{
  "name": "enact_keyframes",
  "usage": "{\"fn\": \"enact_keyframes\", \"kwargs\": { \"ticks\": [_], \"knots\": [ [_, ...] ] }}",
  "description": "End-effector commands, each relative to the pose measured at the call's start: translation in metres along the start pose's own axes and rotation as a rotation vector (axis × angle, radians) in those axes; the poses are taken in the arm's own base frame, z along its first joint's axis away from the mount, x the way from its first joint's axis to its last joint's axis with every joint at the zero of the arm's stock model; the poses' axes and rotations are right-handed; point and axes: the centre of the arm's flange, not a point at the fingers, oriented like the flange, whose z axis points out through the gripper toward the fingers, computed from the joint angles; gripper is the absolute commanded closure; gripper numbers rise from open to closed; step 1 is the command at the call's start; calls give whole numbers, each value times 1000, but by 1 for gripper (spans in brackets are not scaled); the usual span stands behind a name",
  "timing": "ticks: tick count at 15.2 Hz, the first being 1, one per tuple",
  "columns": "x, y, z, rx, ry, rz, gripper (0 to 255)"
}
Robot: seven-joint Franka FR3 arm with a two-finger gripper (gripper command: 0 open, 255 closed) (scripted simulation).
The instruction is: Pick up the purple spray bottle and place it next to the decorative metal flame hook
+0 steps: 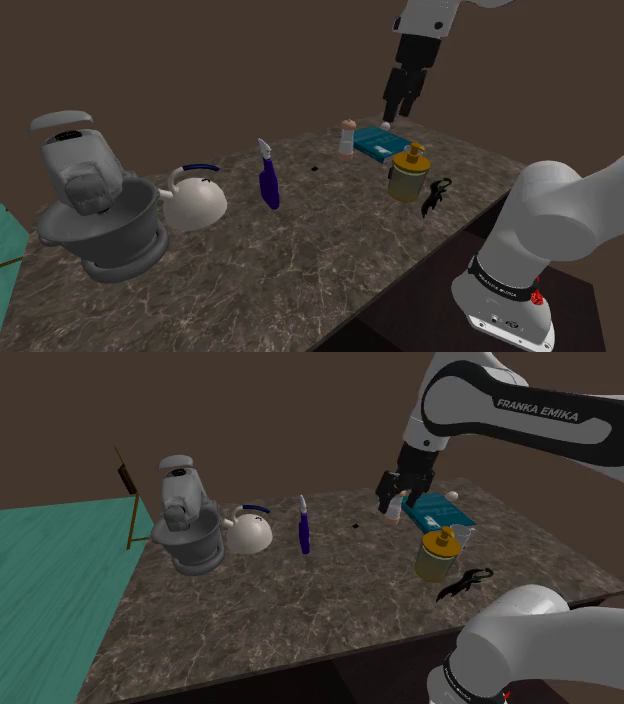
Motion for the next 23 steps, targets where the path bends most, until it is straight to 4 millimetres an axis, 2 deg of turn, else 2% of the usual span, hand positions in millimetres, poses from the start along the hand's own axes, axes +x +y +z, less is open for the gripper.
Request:
{"fn": "enact_keyframes", "kwargs": {
  "ticks": [1,12,23],
  "knots": [
    [0,0,0,0,0,0,0],
    [127,-45,62,-58,1,58,0],
    [256,-79,125,-116,2,116,0]
  ]
}}
